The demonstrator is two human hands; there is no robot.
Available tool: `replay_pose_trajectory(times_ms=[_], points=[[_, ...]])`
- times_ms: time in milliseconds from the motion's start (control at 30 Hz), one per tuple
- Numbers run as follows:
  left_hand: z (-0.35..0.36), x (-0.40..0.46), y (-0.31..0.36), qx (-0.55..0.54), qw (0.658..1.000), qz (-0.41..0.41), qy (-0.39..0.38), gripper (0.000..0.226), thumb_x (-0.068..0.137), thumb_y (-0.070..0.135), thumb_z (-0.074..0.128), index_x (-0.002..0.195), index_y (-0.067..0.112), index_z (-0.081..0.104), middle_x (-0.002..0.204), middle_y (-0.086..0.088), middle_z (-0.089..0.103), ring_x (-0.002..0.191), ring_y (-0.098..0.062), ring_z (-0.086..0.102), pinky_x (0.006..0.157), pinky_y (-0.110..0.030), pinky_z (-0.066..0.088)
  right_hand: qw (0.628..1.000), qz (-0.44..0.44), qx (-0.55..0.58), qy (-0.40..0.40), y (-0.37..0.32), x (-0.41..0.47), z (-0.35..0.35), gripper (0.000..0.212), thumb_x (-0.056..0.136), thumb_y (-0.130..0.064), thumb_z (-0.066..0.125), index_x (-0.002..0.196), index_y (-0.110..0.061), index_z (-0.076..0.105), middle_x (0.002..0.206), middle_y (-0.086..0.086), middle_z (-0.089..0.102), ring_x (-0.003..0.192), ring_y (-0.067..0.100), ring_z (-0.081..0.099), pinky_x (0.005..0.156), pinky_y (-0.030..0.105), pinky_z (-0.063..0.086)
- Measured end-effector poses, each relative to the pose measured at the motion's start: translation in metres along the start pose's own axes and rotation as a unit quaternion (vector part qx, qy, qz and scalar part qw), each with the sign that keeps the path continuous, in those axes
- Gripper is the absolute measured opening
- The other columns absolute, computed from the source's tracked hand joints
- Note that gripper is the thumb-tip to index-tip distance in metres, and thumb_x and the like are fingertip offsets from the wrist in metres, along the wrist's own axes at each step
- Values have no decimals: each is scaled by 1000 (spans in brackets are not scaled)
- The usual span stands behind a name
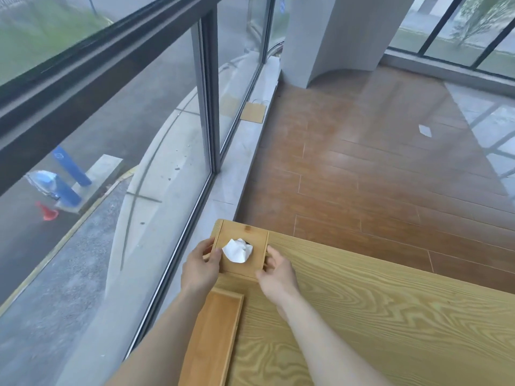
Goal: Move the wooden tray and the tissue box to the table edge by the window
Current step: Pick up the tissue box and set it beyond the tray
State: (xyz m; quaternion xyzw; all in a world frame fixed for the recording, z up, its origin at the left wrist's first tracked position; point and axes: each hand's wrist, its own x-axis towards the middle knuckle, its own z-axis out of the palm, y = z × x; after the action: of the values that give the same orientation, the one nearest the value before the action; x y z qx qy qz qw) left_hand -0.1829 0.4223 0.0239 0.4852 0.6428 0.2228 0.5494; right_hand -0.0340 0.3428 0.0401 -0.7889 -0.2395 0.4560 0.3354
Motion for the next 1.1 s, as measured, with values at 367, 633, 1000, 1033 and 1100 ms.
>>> replay_pose_trajectory(times_ms=[367,633,1000,1033,1100], points=[[-7,41,-24,31,999,-9,-35,54,91,37,47,144,40,49,129,10,68,112,-17,66,101,-44,53,1000,-8,-9,-29,1,33,38,62,91,6,59,117,-50,60,109,-23,71,96,-13,67,94,19,54],[-10,34,-27,25,998,38,-39,75,90,19,68,155,32,33,149,14,46,136,-8,46,110,-34,41,979,-55,-194,40,5,27,43,85,86,-31,79,157,-29,33,146,-6,56,126,18,58,109,40,47],[-7,52,-31,73,995,62,-31,78,84,25,78,151,29,39,149,11,52,135,-14,49,114,-44,41,922,-151,-352,52,-7,25,41,58,97,-36,67,150,-22,48,160,5,44,136,26,54,109,37,46],[-5,54,-29,75,995,64,-30,78,85,26,78,152,29,38,149,10,51,135,-14,49,114,-44,41,921,-152,-355,53,-9,28,41,58,97,-35,66,151,-21,47,160,6,43,135,27,55,109,38,47],[-3,60,-27,84,994,67,-28,78,86,26,77,153,28,37,151,9,50,137,-15,48,115,-44,40,919,-150,-362,48,-14,32,40,58,99,-32,63,153,-19,43,162,7,39,135,29,54,109,39,47]])
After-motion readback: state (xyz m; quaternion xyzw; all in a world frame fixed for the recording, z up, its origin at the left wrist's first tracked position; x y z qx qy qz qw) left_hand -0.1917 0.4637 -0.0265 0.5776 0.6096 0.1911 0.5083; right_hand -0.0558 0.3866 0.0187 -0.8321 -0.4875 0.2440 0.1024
